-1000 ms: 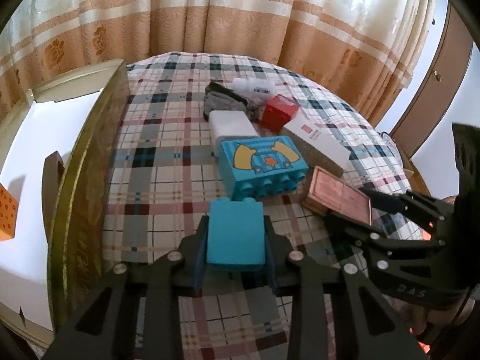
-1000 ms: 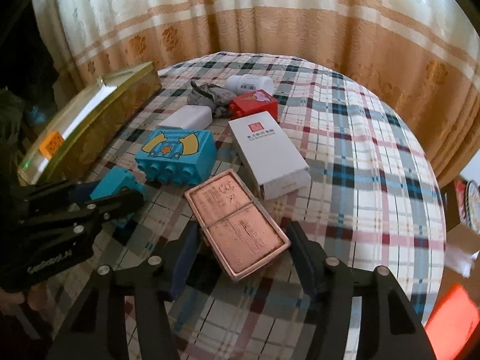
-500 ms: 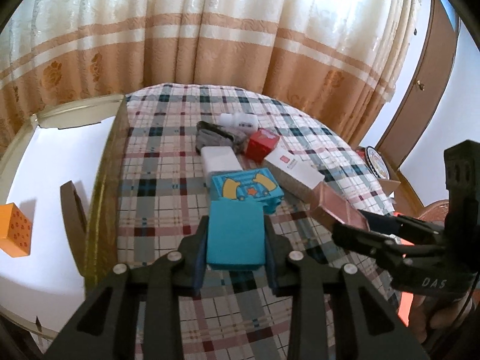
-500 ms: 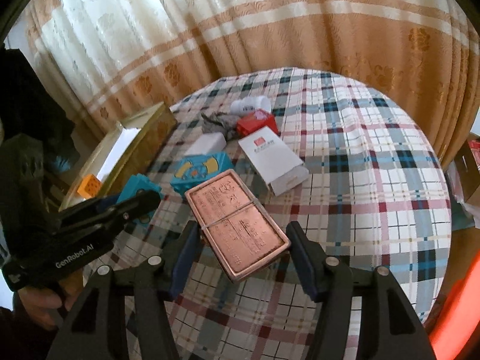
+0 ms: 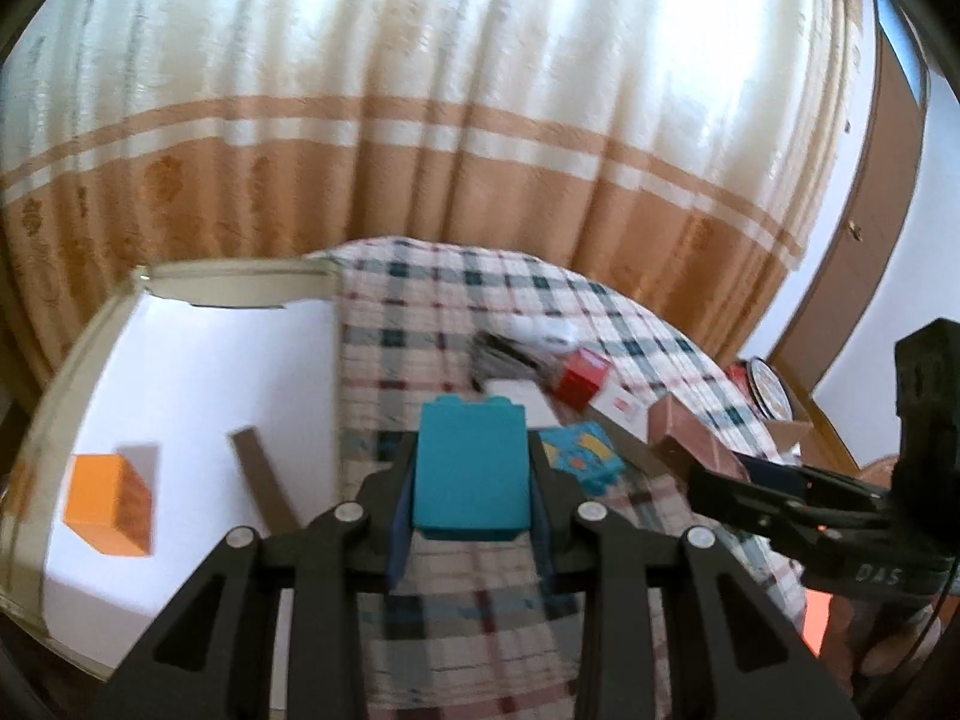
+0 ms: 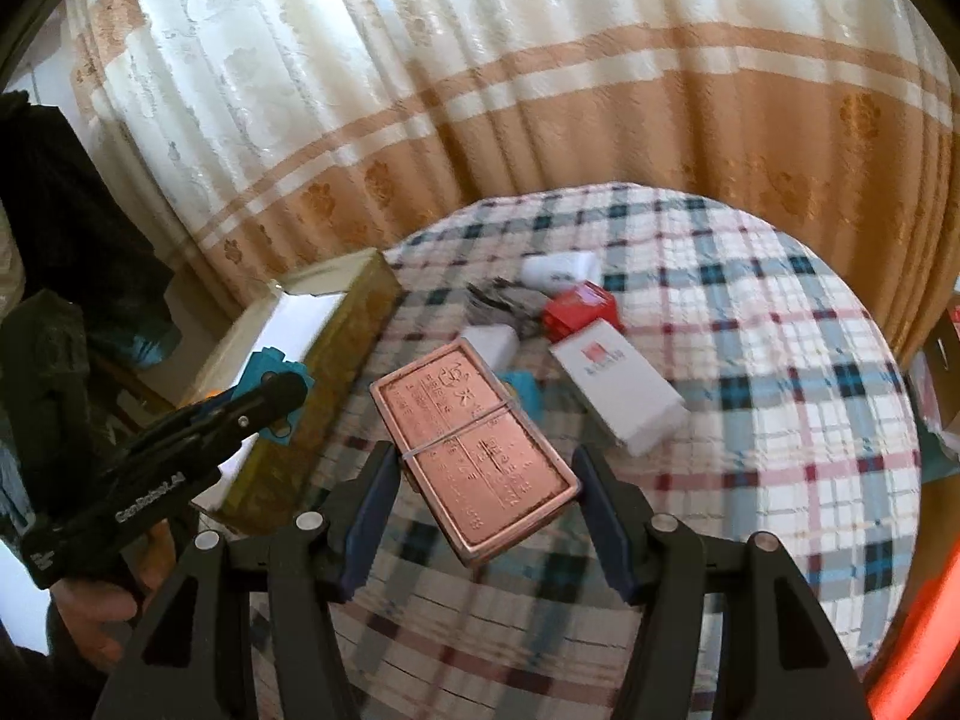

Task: Organize rigid objects
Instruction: 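Carry the teal block and copper plate over the white tray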

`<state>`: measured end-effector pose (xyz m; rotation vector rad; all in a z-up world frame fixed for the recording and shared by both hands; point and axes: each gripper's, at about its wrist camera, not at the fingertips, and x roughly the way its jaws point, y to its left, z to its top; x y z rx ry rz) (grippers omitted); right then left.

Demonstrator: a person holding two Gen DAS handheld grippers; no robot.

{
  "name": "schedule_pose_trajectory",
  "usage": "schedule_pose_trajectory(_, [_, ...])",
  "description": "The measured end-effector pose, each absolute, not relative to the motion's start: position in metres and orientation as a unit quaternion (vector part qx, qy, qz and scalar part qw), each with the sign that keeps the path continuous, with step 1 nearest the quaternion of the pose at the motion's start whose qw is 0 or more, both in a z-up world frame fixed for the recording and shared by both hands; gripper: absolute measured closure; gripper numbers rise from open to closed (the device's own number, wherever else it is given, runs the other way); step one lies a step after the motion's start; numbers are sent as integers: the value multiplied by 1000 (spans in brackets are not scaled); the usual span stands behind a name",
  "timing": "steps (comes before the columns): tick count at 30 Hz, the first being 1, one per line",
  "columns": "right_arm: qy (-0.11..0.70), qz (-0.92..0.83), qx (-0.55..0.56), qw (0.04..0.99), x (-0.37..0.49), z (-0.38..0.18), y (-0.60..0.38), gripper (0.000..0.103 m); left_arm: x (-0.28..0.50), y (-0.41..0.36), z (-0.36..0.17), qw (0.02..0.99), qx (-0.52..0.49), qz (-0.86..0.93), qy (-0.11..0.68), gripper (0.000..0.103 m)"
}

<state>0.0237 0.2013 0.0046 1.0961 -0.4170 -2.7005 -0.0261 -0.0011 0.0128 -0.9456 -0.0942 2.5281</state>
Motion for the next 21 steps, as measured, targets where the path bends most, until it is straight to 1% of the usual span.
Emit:
schedule_pose_trajectory(9, [-124, -924, 336, 131, -3, 29, 149, 41, -39, -46, 18, 160, -322, 932, -46, 72])
schedule_pose_trajectory(21, [-122, -924, 329, 151, -41, 31, 93, 41, -51, -121, 26, 72, -304, 947, -77, 72])
